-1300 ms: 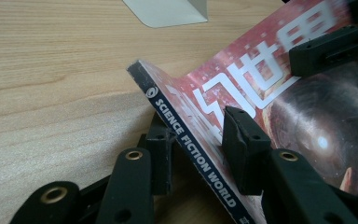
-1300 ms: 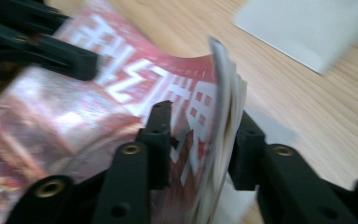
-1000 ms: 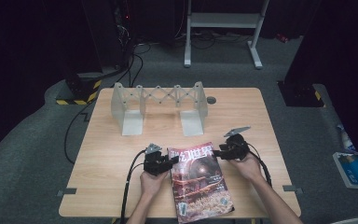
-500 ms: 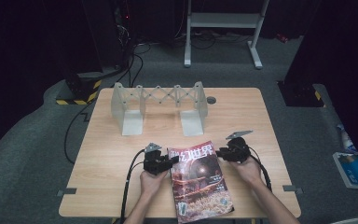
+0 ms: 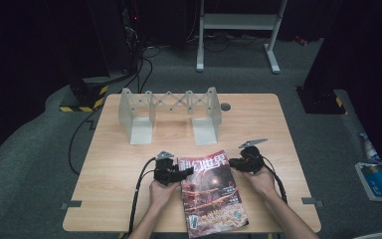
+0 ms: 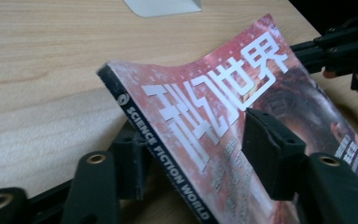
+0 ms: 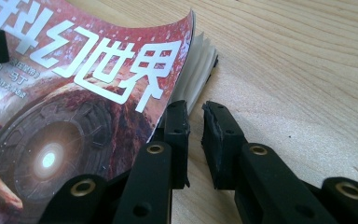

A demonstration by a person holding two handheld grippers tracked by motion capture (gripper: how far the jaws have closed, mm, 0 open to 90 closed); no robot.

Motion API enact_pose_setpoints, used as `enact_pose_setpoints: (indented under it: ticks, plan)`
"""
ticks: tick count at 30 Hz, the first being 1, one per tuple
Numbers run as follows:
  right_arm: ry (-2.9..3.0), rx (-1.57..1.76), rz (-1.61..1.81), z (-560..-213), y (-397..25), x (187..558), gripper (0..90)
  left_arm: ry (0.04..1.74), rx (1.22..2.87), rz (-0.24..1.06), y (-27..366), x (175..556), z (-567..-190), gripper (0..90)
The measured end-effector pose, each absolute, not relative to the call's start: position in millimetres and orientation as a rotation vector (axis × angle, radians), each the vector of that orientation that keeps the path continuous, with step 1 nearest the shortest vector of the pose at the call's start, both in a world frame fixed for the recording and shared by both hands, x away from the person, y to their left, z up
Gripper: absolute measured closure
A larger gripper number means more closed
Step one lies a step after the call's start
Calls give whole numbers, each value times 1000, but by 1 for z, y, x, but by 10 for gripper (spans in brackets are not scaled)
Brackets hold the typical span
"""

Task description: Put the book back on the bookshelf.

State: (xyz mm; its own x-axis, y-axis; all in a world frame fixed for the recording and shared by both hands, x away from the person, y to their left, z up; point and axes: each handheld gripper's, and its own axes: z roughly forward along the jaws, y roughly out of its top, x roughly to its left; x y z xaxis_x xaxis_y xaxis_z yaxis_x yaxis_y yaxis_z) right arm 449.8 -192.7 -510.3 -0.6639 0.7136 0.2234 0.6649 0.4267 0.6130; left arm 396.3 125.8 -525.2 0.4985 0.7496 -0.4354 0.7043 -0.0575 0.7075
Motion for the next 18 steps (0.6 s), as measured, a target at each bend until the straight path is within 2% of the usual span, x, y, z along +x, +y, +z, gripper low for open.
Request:
enact_pose_setpoints:
  ticks: [8, 18]
  plan:
    - [2600, 1256, 1078, -511, -192, 450, 800, 1191, 1744, 42, 127, 398, -524, 405]
    - [2610, 1211, 1125, -514, -184, 451, 800, 1210, 1867, 1, 113, 407, -516, 379]
